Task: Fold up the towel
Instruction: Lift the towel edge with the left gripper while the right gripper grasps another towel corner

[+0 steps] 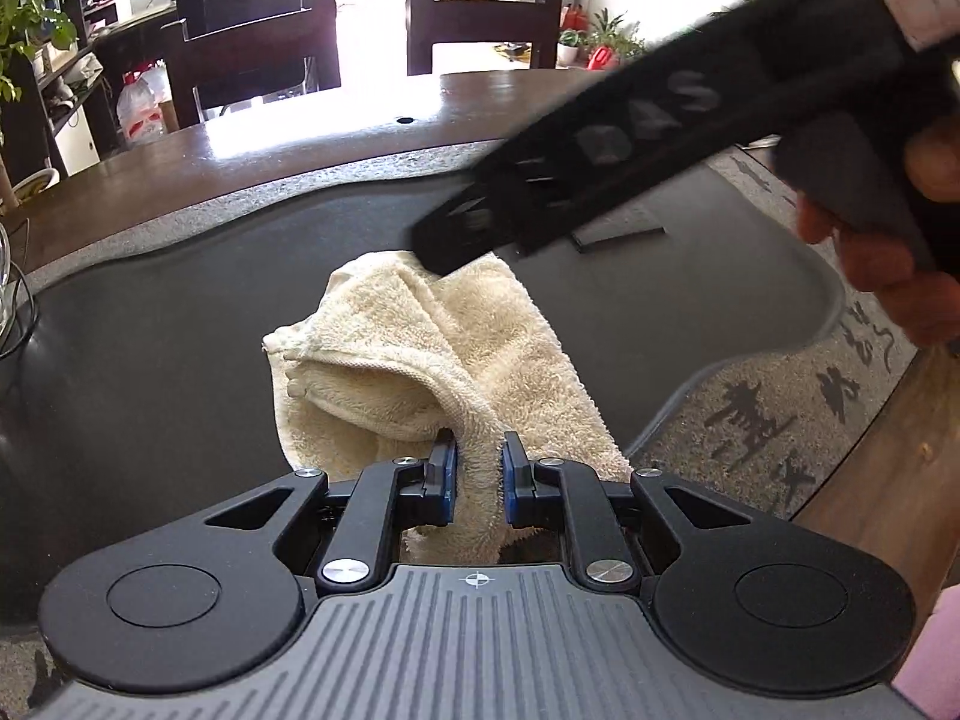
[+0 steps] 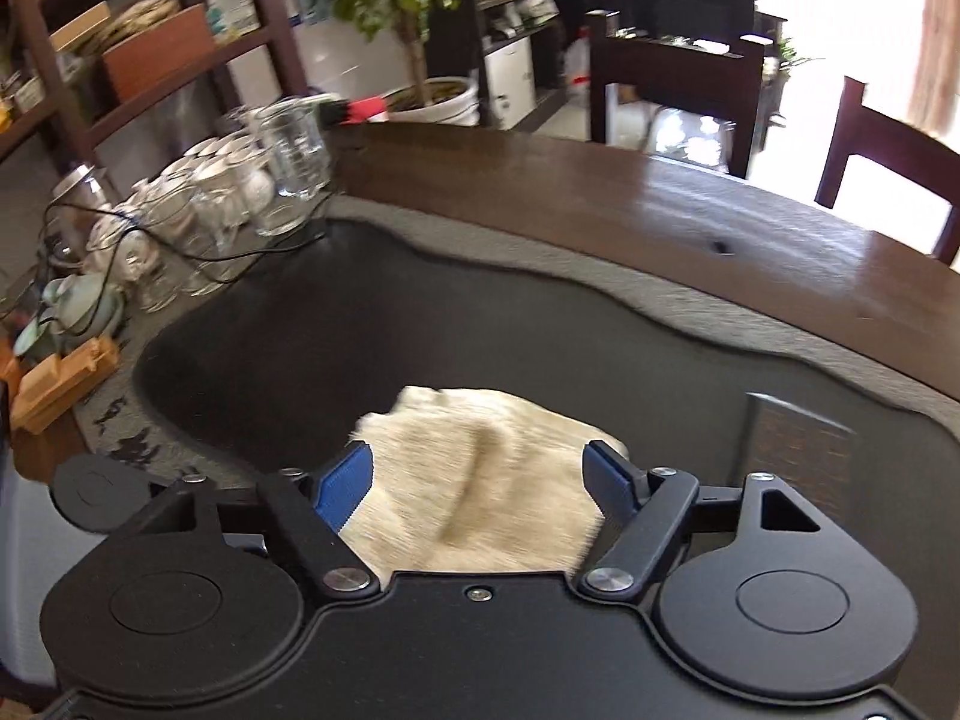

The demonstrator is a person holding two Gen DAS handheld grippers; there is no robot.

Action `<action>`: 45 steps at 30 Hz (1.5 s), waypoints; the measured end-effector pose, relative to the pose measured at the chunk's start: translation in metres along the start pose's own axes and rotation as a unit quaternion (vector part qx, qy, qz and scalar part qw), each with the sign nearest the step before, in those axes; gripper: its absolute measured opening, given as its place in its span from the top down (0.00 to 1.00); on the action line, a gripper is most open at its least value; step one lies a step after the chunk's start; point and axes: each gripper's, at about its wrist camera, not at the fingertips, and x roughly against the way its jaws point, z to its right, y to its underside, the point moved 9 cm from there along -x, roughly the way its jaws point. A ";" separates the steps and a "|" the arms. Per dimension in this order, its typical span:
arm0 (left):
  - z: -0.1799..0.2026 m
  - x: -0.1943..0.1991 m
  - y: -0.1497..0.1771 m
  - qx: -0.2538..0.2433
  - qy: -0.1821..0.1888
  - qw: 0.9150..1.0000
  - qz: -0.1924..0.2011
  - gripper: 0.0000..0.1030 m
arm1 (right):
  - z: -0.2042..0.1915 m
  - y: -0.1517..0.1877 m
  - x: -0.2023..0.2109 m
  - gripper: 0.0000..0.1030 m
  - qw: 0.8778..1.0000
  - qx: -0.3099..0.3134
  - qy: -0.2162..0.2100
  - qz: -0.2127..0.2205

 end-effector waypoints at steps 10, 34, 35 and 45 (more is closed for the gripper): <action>0.006 -0.003 0.004 -0.004 0.003 1.000 0.003 0.85 | -0.024 0.003 -0.031 0.42 0.998 0.022 -0.038 -0.050; -0.007 -0.003 0.002 0.039 0.028 0.999 -0.007 0.71 | 0.016 0.039 0.017 0.91 0.998 -0.051 0.013 -0.038; -0.009 -0.003 0.001 0.045 0.030 0.998 -0.008 0.69 | 0.018 0.040 0.019 0.91 0.998 -0.054 0.015 -0.038; -0.030 0.001 -0.005 0.111 0.053 0.992 -0.018 0.44 | 0.039 0.052 0.014 0.91 0.996 -0.075 0.038 -0.026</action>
